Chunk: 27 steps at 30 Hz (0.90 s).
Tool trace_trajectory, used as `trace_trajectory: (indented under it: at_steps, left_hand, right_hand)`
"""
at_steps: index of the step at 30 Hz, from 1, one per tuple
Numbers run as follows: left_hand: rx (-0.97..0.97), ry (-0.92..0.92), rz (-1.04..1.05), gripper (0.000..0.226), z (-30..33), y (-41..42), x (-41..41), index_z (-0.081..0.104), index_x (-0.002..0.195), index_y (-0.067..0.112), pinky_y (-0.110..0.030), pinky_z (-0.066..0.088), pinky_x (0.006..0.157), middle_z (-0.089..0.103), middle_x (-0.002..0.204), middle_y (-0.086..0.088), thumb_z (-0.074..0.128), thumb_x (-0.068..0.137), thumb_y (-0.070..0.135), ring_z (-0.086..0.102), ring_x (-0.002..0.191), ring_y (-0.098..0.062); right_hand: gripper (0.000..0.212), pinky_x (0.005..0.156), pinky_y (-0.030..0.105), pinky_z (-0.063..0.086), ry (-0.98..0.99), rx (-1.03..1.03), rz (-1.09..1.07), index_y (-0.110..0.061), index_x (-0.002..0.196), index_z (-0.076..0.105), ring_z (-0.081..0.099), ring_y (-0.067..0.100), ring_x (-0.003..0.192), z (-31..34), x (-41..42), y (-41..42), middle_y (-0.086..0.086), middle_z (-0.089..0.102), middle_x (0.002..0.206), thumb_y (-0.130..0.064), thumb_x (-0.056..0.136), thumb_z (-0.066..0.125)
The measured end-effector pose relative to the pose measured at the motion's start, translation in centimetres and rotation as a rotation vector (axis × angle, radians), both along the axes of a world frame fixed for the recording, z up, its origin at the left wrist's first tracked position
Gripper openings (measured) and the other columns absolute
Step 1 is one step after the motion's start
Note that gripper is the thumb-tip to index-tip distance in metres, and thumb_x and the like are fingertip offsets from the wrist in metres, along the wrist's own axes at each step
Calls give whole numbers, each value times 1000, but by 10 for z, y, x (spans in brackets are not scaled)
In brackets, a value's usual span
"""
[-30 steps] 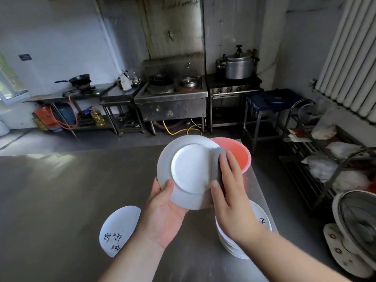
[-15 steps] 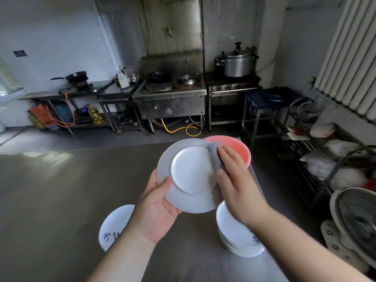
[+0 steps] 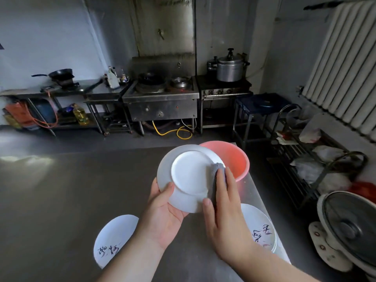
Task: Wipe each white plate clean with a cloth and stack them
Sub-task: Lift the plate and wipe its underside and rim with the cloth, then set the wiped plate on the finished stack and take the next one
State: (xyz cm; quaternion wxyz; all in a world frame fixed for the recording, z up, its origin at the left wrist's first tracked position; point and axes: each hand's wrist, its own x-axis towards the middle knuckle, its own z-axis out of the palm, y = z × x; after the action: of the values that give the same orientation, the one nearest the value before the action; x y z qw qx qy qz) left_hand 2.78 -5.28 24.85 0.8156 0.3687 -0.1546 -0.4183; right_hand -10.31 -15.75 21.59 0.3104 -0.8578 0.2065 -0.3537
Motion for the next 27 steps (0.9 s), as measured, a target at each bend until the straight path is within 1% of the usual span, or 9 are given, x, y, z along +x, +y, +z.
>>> trace_trajectory:
  at_steps: [3,5,7,11,14,16,19,23,27]
  left_hand:
    - [12,17,-51,46,-8,2,11,51,149,29,-55,58,88,60,150,-11,51,104,16,57,137,-38]
    - [21,11,-106,47,-14,6,18,55,146,29,-55,57,92,60,150,-10,57,102,16,60,135,-34]
    - [43,-16,-169,48,-19,10,25,57,145,31,-57,57,94,60,150,-9,60,99,19,61,134,-32]
    - [95,-68,-267,50,-28,17,47,55,148,32,-60,55,95,57,152,-10,61,99,21,60,135,-35]
    - [132,-77,-321,53,-34,16,59,54,148,32,-55,57,91,58,151,-11,63,97,23,61,132,-35]
    - [162,-67,-368,53,-41,14,64,56,148,33,-52,58,90,58,151,-11,64,96,23,62,132,-34]
    - [203,-64,-494,52,-57,9,64,56,147,34,-47,58,89,58,151,-10,63,98,22,61,132,-33]
    - [269,-85,-616,51,-77,-2,50,56,147,36,-45,56,90,61,148,-9,64,98,24,62,131,-32]
    - [300,-156,-565,60,-87,-18,22,48,152,25,-46,44,114,62,148,-6,66,95,21,57,139,-26]
  right_hand:
    - [72,128,26,12,3,24,-52,-20,169,7,4,13,161,-12,7,12,-3,2,175,-49,109,35]
    - [63,125,22,18,-30,101,-137,-23,165,25,16,-3,153,0,21,-6,-15,19,169,-47,108,39]
    - [51,120,31,34,-12,235,-206,-30,157,45,38,-5,138,19,30,-38,-23,44,150,-46,108,43]
    - [41,91,31,52,322,256,-255,-49,140,57,67,4,106,38,17,-78,-23,73,114,-60,103,44]
    - [42,61,31,56,524,193,-195,-42,98,68,68,5,60,38,-11,-78,-14,74,69,-65,99,34]
    - [53,57,33,59,610,353,-123,-27,84,69,70,14,55,34,-27,-76,-8,76,69,-66,98,36]
    - [60,54,33,54,742,626,-22,-14,84,70,72,29,61,19,-49,-71,3,79,78,-66,96,40]
    - [69,54,28,45,807,864,9,-8,89,72,66,28,62,-6,-73,-66,12,80,85,-67,98,36]
    - [94,55,25,45,687,1044,-76,-9,85,80,64,29,70,-27,-92,-69,25,77,91,-75,99,14]
